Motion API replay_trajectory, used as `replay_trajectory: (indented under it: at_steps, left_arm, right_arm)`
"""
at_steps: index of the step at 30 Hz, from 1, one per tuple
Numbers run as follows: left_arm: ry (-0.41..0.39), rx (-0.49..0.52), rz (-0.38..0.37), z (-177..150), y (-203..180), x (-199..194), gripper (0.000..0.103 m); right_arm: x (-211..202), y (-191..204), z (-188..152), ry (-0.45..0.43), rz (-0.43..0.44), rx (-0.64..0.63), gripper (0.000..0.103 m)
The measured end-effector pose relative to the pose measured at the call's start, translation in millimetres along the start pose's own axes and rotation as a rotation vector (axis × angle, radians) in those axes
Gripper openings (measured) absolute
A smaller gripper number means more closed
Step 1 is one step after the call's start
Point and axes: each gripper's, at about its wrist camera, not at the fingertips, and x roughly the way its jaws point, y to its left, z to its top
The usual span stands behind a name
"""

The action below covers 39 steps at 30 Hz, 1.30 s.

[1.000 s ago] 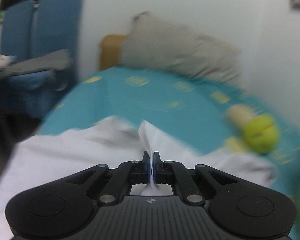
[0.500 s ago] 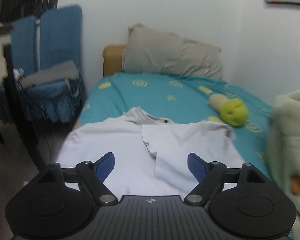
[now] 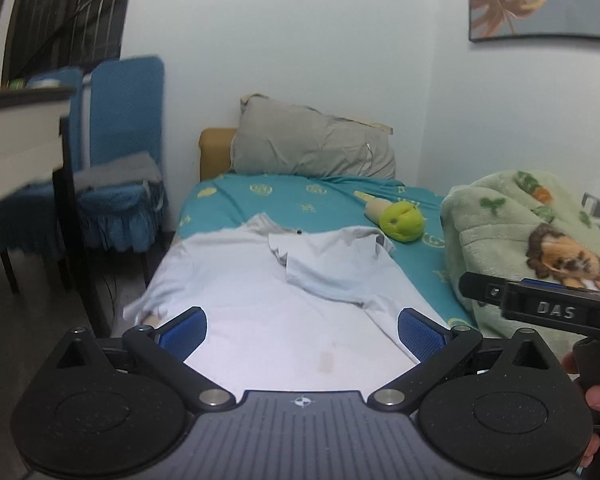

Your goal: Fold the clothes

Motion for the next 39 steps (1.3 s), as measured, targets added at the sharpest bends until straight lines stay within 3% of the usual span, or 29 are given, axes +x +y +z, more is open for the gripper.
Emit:
replay_trajectory:
  at_steps: [11, 18, 25, 29, 34, 39]
  left_arm:
    - [-0.003, -0.081, -0.023, -9.1, 37.2, -20.2, 0.103]
    - [-0.014, -0.142, -0.027, 5.4, 60.2, -28.2, 0.103]
    - [-0.016, -0.198, 0.017, 5.3, 107.0, -36.9, 0.103]
    - [0.007, -0.268, 0.012, -6.1, 135.3, -27.1, 0.103]
    - [0.037, -0.273, 0.058, -13.8, 157.4, -7.0, 0.103]
    - [0.052, -0.308, 0.136, -16.6, 185.2, 4.7, 0.102]
  right_arm:
    - [9.3, 21.2, -12.8, 0.045, 0.002, -0.057, 0.096]
    - [40.9, 46.5, -1.1, 0.111, 0.103, -0.129, 0.096]
    - [136.1, 117.6, 16.3, 0.214, 0.241, -0.277, 0.096]
    - [208.7, 174.2, 6.8, 0.298, 0.310, -0.381, 0.096]
    - [288.2, 252.8, -17.2, 0.375, 0.404, -0.562, 0.096]
    - [317.9, 287.7, -44.4, 0.415, 0.373, -0.732, 0.096]
